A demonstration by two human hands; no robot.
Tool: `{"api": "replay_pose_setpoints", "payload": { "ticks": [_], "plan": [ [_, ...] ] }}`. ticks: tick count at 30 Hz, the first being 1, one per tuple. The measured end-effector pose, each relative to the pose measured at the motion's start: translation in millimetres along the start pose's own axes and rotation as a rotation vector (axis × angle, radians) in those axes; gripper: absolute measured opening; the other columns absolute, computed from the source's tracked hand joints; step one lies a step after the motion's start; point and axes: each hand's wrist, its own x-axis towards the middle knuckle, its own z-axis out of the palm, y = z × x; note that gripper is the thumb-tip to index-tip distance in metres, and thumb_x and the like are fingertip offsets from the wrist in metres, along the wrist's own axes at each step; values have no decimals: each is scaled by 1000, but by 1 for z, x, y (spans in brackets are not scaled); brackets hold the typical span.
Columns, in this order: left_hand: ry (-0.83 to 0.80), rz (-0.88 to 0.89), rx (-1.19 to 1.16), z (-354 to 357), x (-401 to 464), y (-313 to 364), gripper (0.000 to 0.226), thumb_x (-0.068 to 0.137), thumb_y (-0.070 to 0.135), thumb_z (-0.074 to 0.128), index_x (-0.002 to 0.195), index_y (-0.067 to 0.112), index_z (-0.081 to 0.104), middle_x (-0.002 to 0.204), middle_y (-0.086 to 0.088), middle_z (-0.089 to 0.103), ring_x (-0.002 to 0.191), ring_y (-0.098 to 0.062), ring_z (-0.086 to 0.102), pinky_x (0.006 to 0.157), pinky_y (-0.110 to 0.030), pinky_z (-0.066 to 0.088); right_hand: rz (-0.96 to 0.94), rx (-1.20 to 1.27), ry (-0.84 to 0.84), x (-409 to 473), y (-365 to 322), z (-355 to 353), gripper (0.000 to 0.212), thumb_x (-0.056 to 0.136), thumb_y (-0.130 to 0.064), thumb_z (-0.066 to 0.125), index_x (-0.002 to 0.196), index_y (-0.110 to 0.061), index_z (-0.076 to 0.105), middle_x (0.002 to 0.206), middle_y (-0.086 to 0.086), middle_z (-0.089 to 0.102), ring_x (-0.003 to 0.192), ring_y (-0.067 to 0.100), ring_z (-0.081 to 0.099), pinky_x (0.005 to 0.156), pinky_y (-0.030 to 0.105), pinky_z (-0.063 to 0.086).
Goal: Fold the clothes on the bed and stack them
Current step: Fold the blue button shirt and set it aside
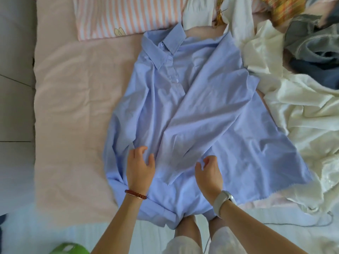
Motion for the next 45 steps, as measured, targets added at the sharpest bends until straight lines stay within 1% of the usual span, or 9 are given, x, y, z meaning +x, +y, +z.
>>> {"api": "replay_pose_setpoints", "payload": {
  "ticks": [5,10,16,18,19,26,30,36,45],
  "plan": [
    [189,-455,89,-26,-9,-41,65,78,27,70,132,4,43,138,-19,40,125,-38,37,97,-50,32,-588,-219,-111,-14,-14,21,29,86,-10,47,112,-5,57,108,11,57,102,31,52,82,36,43],
    [88,-510,-196,-61,-7,-76,31,91,15,54,62,8,44,66,-14,52,72,-33,49,61,-34,32,-663,-354,-462,-26,-28,53,35,92,-26,39,123,-15,54,116,0,59,112,21,51,89,32,41],
    [96,-512,-719,-116,-10,-78,23,87,12,58,67,11,49,66,-4,49,63,-17,46,57,-28,35,-696,-448,-848,-76,-42,110,45,92,-31,51,133,-17,42,127,7,53,119,24,45,94,32,37],
    [112,-512,-802,-130,-10,-75,20,90,8,56,71,10,52,68,-2,53,64,-14,51,56,-23,41,-636,-307,-822,-88,-52,120,11,95,-23,45,88,-17,51,95,16,61,93,33,54,75,34,38],
    [133,-491,-793,-135,-8,-74,17,90,9,56,73,10,53,70,-2,54,65,-14,52,56,-23,43,-629,-238,-788,-90,-57,120,22,96,-18,43,74,-20,43,78,14,57,81,33,52,69,33,34],
    [238,-288,-765,-136,17,-16,17,87,9,62,80,17,48,77,-1,52,65,-9,56,51,-17,51,-678,84,-478,-47,-87,26,10,92,-10,53,88,-18,57,72,14,57,61,9,42,62,19,38],
    [32,-99,-848,-111,31,57,16,88,4,59,81,17,51,70,-2,58,56,-3,59,59,-20,53,-607,55,-254,4,-93,-59,15,92,-14,56,77,-14,58,67,3,51,64,5,42,61,15,36],
    [-84,174,-325,-45,69,84,10,88,6,56,95,2,63,98,-13,65,96,-28,60,79,-20,41,-144,-257,101,90,-33,-139,28,91,-27,53,114,-12,60,111,13,64,107,34,55,87,36,39],
    [-133,396,498,1,145,64,49,92,16,51,140,16,40,150,-5,31,138,-34,20,102,-49,27,-138,-455,130,116,20,-126,43,93,-26,49,134,-14,43,136,10,45,127,31,34,101,42,29]
  ]
}}
